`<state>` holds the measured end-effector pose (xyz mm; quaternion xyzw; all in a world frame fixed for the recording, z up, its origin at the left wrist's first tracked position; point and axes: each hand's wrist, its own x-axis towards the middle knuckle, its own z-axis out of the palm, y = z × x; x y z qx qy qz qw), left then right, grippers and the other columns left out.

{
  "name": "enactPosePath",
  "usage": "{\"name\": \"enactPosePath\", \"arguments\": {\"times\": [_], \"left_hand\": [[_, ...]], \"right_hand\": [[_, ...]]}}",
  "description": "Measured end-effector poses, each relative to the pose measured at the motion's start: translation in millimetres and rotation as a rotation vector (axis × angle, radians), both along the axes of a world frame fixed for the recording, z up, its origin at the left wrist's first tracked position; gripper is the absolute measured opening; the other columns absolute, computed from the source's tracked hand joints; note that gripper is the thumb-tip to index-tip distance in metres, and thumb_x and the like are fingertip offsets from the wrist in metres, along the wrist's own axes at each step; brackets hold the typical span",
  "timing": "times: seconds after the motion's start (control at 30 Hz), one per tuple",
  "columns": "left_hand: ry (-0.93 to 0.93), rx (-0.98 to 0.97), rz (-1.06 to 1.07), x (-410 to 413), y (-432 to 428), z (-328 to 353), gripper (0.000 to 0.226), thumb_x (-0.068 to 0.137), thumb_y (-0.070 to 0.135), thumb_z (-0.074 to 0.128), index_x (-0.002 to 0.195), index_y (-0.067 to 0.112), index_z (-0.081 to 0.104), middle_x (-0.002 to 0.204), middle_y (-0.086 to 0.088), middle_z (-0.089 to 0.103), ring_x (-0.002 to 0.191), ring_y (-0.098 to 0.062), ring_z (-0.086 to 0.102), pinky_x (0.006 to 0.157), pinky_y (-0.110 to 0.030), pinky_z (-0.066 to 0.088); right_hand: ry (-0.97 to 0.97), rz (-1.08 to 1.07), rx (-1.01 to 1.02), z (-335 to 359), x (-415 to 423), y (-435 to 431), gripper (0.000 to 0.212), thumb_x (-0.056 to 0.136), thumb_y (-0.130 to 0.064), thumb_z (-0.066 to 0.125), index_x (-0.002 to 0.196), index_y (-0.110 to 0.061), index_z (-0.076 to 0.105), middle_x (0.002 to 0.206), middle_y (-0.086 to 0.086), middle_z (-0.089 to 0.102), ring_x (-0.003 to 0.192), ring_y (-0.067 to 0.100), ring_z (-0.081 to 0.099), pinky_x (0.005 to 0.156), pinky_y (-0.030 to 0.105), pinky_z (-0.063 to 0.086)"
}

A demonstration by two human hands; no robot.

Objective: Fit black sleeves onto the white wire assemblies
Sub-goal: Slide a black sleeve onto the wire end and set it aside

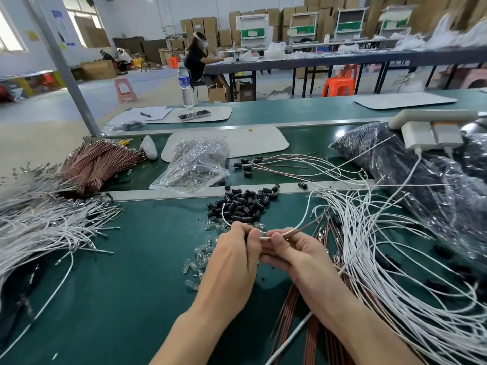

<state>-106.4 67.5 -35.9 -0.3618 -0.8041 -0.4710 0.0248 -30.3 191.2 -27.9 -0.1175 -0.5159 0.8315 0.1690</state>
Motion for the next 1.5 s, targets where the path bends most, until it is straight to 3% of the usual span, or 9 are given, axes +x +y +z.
{"name": "enactPosePath", "arguments": {"times": [0.3,0.4,0.5,0.63,0.73,0.9,1.13,1.43,1.5], "left_hand": [[-0.001,0.066,-0.004,-1,-3,1,0.029,0.103,0.054,0.026,0.093,0.039,0.048,0.086,0.015,0.065,0.087,-0.01,0.062,0.075,-0.033,0.05],[0.042,0.214,0.014,0,-10,14,0.019,0.101,0.051,0.036,0.094,0.043,0.051,0.069,0.018,0.058,0.054,-0.002,0.05,0.053,-0.013,0.037],[0.046,0.442,0.111,2,-31,26,0.012,0.097,0.045,0.048,0.095,0.041,0.059,0.064,0.009,0.057,0.045,-0.002,0.041,0.041,-0.014,0.031],[0.029,0.793,0.37,4,-63,34,0.011,0.088,0.042,0.057,0.091,0.038,0.067,0.066,0.01,0.064,0.053,-0.001,0.054,0.055,-0.009,0.045],[0.058,0.898,0.469,-2,-83,37,0.012,0.091,0.036,0.055,0.094,0.033,0.067,0.066,0.01,0.065,0.054,-0.004,0.058,0.061,-0.013,0.05],[-0.042,0.9,0.467,-11,-101,34,0.02,0.106,0.018,0.048,0.101,0.03,0.063,0.071,0.008,0.065,0.056,-0.005,0.058,0.055,-0.019,0.052],[-0.342,0.97,0.404,-41,-72,75,0.013,0.103,0.026,0.05,0.097,0.024,0.061,0.074,0.009,0.064,0.057,-0.003,0.058,0.052,-0.018,0.053],[-0.339,0.949,0.305,-102,0,141,0.013,0.104,0.033,0.053,0.097,0.023,0.058,0.07,0.014,0.064,0.057,-0.001,0.057,0.055,-0.024,0.051],[-0.436,0.832,0.241,-120,27,140,0.017,0.104,0.032,0.052,0.104,0.016,0.058,0.084,0.005,0.067,0.06,-0.003,0.06,0.054,-0.022,0.053]], "right_hand": [[0.034,0.025,-0.071,4,0,-2,0.026,0.085,-0.023,0.067,0.101,-0.004,0.071,0.105,0.021,0.076,0.096,0.028,0.075,0.071,0.024,0.059],[0.048,-0.004,-0.168,9,1,2,0.019,0.082,-0.02,0.07,0.094,-0.007,0.075,0.102,0.023,0.075,0.082,0.025,0.076,0.063,0.026,0.06],[0.055,-0.025,-0.328,14,8,14,0.023,0.081,-0.012,0.071,0.1,0.001,0.071,0.092,0.021,0.074,0.071,0.02,0.073,0.058,0.023,0.06],[0.017,0.063,-0.429,16,8,10,0.016,0.079,-0.005,0.072,0.092,0.002,0.076,0.087,0.022,0.072,0.066,0.021,0.072,0.056,0.024,0.06],[0.017,0.128,-0.393,20,4,0,0.011,0.08,-0.002,0.071,0.089,-0.001,0.079,0.093,0.025,0.073,0.07,0.023,0.073,0.059,0.024,0.06],[0.114,0.145,-0.452,36,-1,-3,0.018,0.081,0.007,0.068,0.097,0.001,0.064,0.104,0.031,0.07,0.08,0.028,0.075,0.064,0.024,0.061],[0.242,0.033,-0.14,121,-22,25,0.022,0.076,0.0,0.069,0.098,0.0,0.063,0.099,0.023,0.075,0.084,0.024,0.076,0.071,0.022,0.06],[0.309,-0.111,-0.104,181,-60,111,0.023,0.082,-0.004,0.068,0.104,0.0,0.064,0.094,0.016,0.077,0.085,0.018,0.076,0.07,0.019,0.059],[0.245,-0.117,-0.002,178,-72,137,0.021,0.092,-0.008,0.065,0.111,0.0,0.063,0.105,0.017,0.074,0.092,0.018,0.075,0.076,0.02,0.059]]}}
